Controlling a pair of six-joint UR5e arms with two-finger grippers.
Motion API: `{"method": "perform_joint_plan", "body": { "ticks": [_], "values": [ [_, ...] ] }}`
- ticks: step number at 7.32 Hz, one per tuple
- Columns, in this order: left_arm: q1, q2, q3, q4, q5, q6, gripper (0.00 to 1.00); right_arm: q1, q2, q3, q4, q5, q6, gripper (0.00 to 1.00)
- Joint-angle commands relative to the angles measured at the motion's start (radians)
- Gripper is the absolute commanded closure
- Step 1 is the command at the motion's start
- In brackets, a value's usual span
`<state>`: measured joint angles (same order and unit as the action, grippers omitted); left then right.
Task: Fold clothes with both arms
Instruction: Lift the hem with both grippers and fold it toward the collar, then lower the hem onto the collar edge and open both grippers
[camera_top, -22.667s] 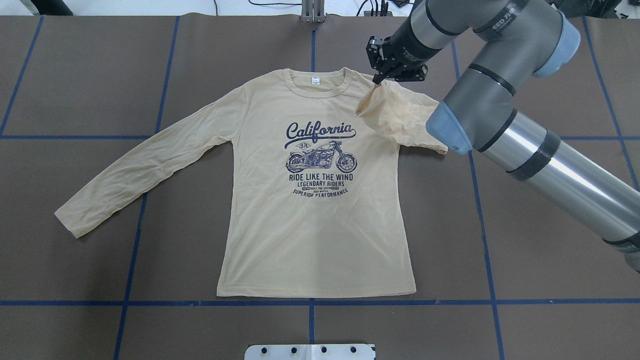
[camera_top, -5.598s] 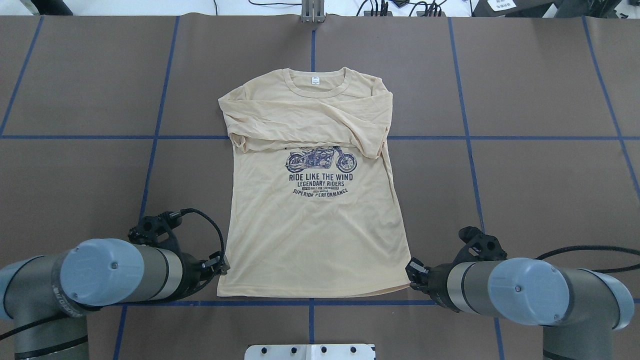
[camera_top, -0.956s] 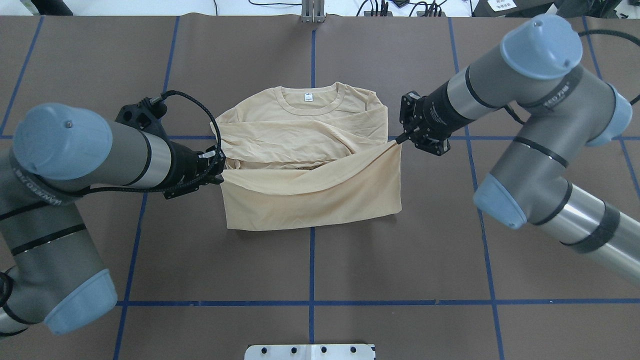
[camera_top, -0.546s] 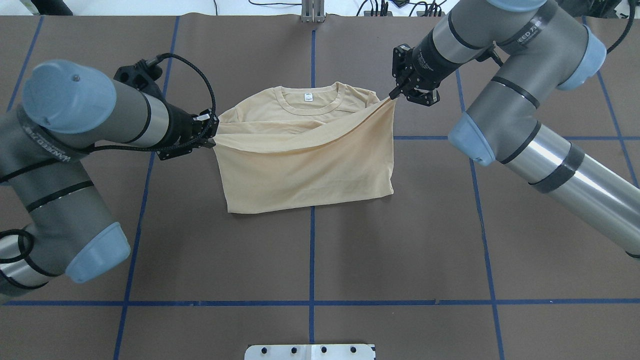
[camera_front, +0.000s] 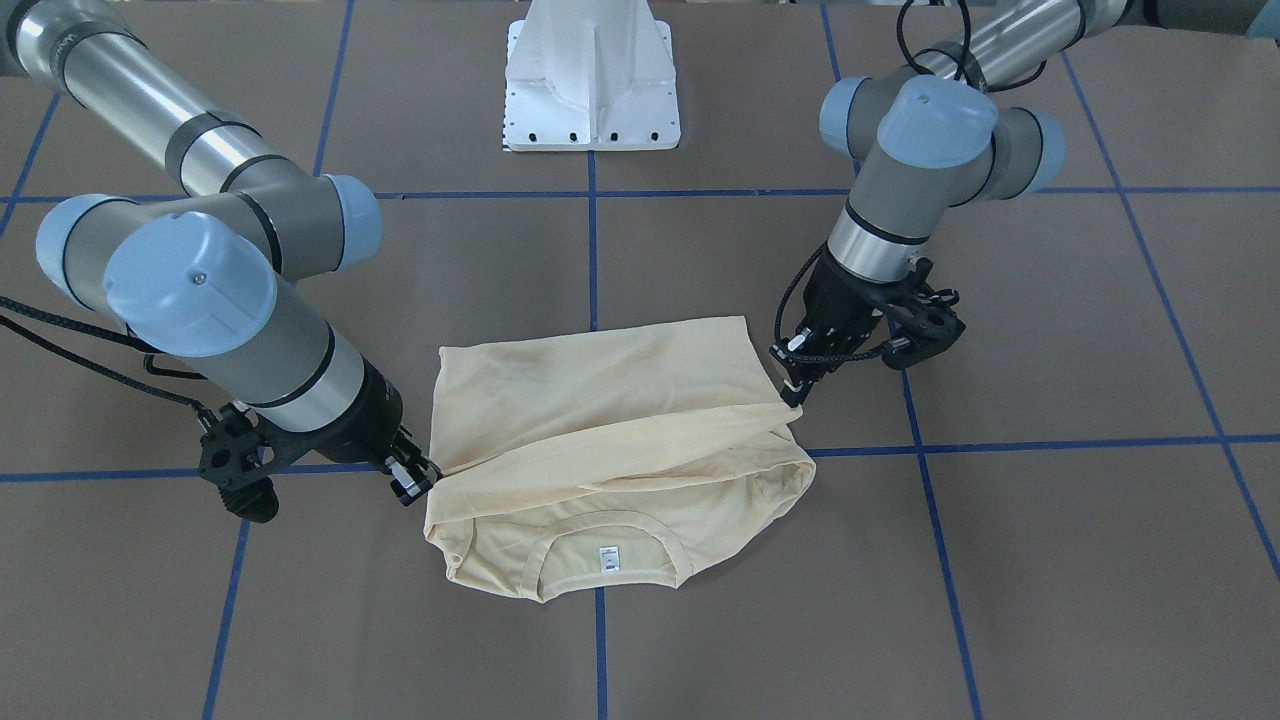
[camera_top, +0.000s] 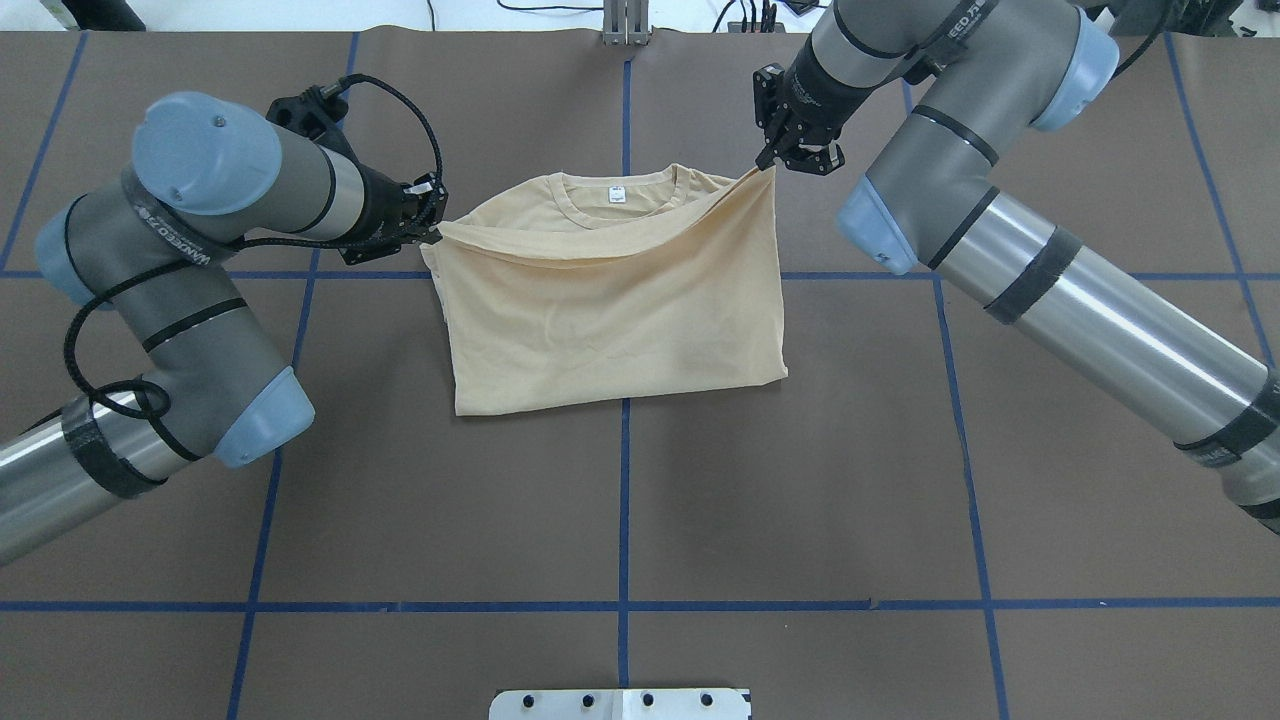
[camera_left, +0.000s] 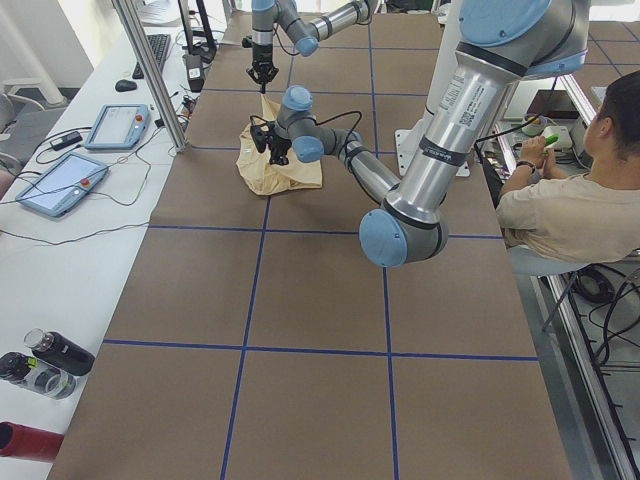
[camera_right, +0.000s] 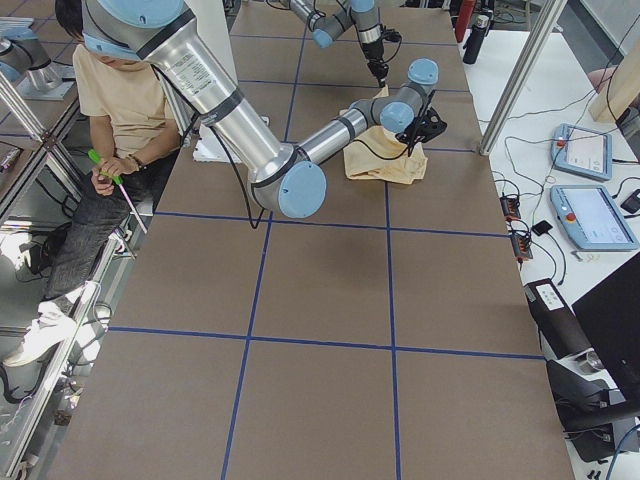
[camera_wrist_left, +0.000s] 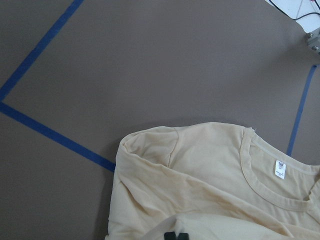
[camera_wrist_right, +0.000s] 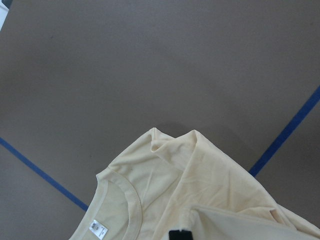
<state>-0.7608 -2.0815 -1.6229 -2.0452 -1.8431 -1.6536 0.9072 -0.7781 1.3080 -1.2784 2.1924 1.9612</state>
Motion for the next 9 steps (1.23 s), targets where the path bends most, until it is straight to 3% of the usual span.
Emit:
{"method": "perform_joint_plan", "body": {
  "ticks": [1, 3, 6, 9],
  "values": [
    [-0.018, -0.032, 0.11, -0.065, 0.004, 0.0, 1.0, -0.019, 0.042, -0.093, 0.004, -0.064, -0.056, 1.0],
    [-0.02, -0.043, 0.191, -0.157, 0.005, 0.002, 1.0, -0.048, 0.059, -0.144, 0.004, -0.115, -0.074, 1.0],
    [-0.029, -0.104, 0.291, -0.159, 0.048, 0.026, 1.0, -0.068, 0.06, -0.179, 0.005, -0.174, -0.108, 1.0],
    [-0.028, -0.111, 0.311, -0.159, 0.062, 0.028, 1.0, -0.082, 0.063, -0.2, 0.017, -0.206, -0.116, 1.0]
  ]
}}
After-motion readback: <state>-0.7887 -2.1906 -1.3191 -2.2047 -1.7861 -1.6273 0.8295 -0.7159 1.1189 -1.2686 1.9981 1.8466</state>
